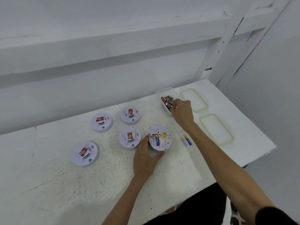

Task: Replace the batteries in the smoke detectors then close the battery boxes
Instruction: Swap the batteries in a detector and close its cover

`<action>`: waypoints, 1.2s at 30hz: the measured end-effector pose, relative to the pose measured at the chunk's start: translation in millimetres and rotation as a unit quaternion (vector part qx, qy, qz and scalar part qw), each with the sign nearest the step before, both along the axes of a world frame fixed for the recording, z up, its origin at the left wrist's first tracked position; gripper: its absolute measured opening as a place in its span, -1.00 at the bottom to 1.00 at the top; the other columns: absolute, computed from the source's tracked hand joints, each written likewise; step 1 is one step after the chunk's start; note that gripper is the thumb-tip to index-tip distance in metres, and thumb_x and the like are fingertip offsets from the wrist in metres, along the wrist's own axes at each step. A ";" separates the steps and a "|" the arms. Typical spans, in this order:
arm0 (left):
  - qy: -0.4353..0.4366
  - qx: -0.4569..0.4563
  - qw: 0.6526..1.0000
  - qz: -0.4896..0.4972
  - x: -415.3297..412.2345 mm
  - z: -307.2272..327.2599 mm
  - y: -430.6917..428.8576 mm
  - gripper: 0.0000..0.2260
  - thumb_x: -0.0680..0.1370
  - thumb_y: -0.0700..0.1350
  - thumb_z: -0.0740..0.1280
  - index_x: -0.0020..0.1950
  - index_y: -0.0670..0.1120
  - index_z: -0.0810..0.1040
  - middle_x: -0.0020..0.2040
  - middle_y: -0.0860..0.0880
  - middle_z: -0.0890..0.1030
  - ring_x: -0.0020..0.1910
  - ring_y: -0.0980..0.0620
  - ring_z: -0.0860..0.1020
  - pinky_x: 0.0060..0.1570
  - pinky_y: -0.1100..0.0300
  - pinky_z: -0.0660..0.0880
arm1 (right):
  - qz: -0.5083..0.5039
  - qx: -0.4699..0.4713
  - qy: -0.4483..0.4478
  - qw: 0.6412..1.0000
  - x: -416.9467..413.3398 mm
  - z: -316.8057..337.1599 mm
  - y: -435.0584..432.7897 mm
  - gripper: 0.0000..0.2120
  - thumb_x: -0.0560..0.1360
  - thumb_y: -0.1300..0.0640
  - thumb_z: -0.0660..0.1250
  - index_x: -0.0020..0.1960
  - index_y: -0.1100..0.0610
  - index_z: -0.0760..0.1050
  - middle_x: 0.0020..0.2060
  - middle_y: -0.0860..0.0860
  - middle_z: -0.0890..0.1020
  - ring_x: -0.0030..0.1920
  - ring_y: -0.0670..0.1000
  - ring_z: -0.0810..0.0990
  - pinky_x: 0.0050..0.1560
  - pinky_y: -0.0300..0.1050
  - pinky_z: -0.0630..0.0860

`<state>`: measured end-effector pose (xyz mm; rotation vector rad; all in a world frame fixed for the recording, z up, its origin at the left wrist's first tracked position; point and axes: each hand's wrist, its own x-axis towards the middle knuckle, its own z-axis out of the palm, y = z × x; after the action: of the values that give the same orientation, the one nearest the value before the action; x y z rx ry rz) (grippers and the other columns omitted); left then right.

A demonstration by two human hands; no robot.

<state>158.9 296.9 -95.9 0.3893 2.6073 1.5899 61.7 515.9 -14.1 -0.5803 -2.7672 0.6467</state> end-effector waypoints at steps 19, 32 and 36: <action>-0.023 -0.033 0.999 0.007 -2.4 -6.3 -0.9 -0.22 0.40 0.33 0.49 0.54 0.13 0.32 0.44 0.24 0.44 0.41 0.23 0.38 0.37 0.11 0.44 | -0.130 0.047 -0.139 0.981 -38.2 -16.9 0.9 -0.80 0.45 0.02 0.37 0.07 0.01 0.56 -0.19 0.03 0.45 0.30 0.12 0.35 0.42 0.28 0.04; -0.019 -0.031 0.999 0.009 -2.4 -7.2 -0.2 -0.21 0.40 0.35 0.47 0.55 0.12 0.31 0.46 0.21 0.43 0.42 0.19 0.38 0.35 0.09 0.45 | -0.035 -0.049 0.031 0.998 22.4 12.2 -24.8 -0.87 0.46 -0.03 0.34 -0.01 -0.06 0.52 -0.17 -0.17 0.62 0.14 0.00 0.31 -0.02 -0.04 0.12; -0.022 -0.027 0.999 0.008 -2.2 -5.9 0.0 -0.20 0.39 0.40 0.44 0.53 0.14 0.32 0.44 0.21 0.45 0.41 0.18 0.41 0.33 0.12 0.45 | 0.042 -0.074 0.031 0.996 54.3 15.5 -43.4 -0.91 0.49 -0.02 0.37 -0.03 -0.09 0.50 -0.17 -0.18 0.60 0.09 -0.06 0.35 -0.04 -0.08 0.08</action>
<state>156.7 296.9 -101.7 0.3264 2.6207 1.5119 116.0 472.5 1.4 -0.4670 -2.7132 0.8789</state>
